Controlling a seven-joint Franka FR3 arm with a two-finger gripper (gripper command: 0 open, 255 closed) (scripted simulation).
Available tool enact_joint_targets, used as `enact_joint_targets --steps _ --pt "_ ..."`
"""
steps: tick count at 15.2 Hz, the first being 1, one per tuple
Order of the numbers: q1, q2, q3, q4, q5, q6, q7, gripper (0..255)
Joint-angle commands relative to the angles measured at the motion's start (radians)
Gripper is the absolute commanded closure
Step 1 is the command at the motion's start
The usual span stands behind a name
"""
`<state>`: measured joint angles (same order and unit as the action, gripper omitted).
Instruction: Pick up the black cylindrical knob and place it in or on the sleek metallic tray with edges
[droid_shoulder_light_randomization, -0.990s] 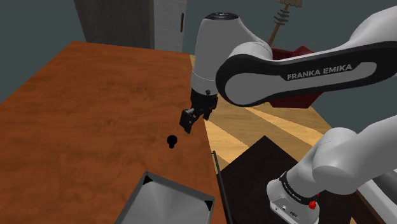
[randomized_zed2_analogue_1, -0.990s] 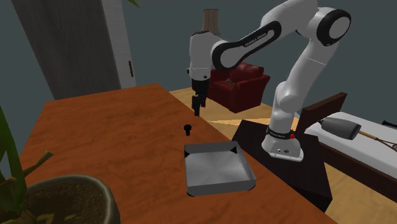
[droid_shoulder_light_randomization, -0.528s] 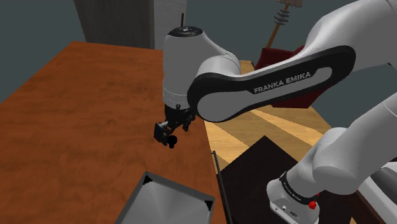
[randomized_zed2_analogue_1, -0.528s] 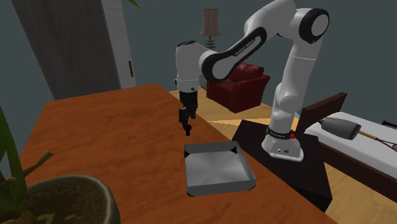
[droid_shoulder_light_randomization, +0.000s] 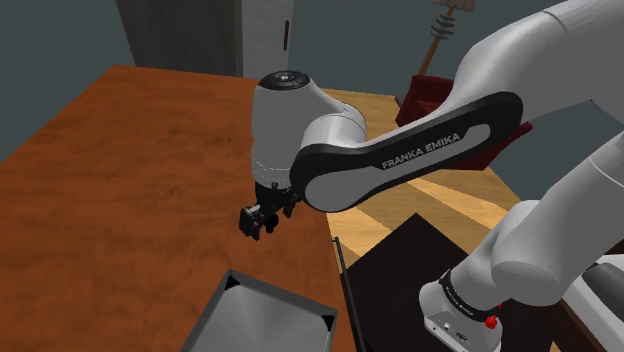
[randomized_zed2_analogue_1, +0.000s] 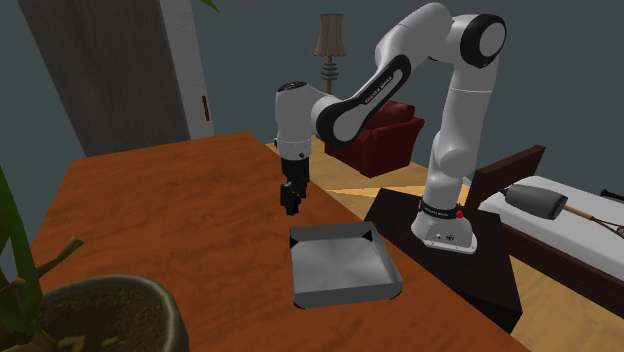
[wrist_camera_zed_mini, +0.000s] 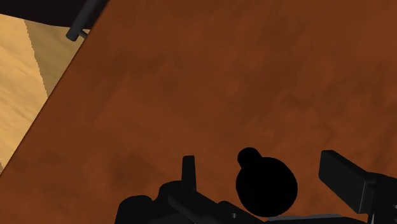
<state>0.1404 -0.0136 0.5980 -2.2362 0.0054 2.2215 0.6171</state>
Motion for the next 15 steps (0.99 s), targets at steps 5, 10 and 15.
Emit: enact_joint_targets --steps 5,10,15 --pt "0.000 0.005 0.000 0.000 -0.003 0.005 0.002 0" --pt "0.000 0.005 0.000 0.000 -0.003 0.004 0.002 255" --pt "0.000 0.004 0.000 0.000 -0.003 0.004 0.001 255"
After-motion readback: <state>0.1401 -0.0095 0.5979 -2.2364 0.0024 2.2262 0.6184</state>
